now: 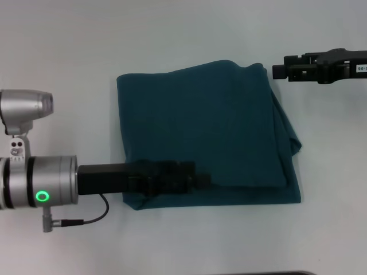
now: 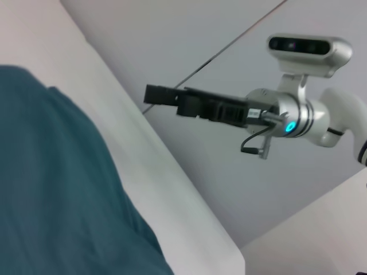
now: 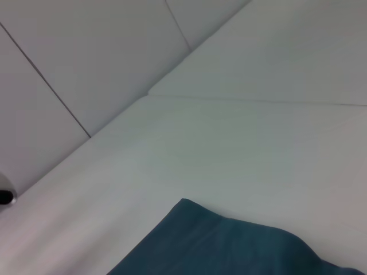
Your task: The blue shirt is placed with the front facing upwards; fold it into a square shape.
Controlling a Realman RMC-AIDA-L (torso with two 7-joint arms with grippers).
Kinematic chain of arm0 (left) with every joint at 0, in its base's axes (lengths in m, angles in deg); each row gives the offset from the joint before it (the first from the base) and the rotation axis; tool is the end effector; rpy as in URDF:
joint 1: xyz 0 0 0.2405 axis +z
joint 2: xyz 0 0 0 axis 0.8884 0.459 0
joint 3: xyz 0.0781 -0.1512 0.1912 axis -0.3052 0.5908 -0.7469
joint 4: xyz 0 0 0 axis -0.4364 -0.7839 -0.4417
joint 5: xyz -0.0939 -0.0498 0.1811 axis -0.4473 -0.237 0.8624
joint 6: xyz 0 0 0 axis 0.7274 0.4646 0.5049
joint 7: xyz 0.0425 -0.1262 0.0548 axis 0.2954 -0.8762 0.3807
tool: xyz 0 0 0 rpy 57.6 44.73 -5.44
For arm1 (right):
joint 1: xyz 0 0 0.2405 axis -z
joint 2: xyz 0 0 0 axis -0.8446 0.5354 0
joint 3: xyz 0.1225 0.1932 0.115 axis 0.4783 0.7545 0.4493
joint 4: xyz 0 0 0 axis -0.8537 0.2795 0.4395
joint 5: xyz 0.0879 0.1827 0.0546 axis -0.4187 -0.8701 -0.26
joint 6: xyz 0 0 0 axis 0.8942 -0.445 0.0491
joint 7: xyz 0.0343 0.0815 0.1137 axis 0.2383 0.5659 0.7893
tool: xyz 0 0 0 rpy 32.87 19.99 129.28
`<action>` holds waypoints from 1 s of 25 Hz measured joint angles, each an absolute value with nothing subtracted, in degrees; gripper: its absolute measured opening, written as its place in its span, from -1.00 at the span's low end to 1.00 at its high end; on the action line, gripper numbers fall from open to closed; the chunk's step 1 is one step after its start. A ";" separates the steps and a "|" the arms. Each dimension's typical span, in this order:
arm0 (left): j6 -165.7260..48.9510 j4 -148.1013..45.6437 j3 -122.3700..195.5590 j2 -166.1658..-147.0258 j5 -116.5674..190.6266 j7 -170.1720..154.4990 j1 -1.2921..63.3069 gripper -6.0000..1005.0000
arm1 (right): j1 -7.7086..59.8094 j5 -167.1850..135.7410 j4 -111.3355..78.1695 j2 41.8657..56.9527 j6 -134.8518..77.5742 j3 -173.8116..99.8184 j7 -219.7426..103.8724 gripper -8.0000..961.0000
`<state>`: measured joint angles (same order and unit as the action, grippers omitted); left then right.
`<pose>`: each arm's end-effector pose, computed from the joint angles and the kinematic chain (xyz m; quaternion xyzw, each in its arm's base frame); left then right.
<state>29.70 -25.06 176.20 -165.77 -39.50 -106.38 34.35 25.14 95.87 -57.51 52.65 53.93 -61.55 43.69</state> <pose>-0.2461 0.2566 -0.0783 0.8471 0.4425 0.2756 0.1032 0.2777 0.3473 0.0463 -0.8928 0.3842 0.1923 0.1356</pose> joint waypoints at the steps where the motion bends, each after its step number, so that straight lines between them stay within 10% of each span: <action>1: 29.01 -25.55 176.17 -165.85 -39.46 -106.07 34.29 0.81 | 25.16 95.87 -57.50 52.65 53.93 -61.56 43.69 0.31; 25: 30.66 -25.76 172.36 -165.68 -41.16 -105.73 32.87 0.81 | 24.66 95.87 -57.66 52.75 54.14 -61.49 43.66 0.34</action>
<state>30.66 -25.76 172.36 -165.68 -41.16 -105.73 32.87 24.66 95.87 -57.66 52.75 54.14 -61.49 43.66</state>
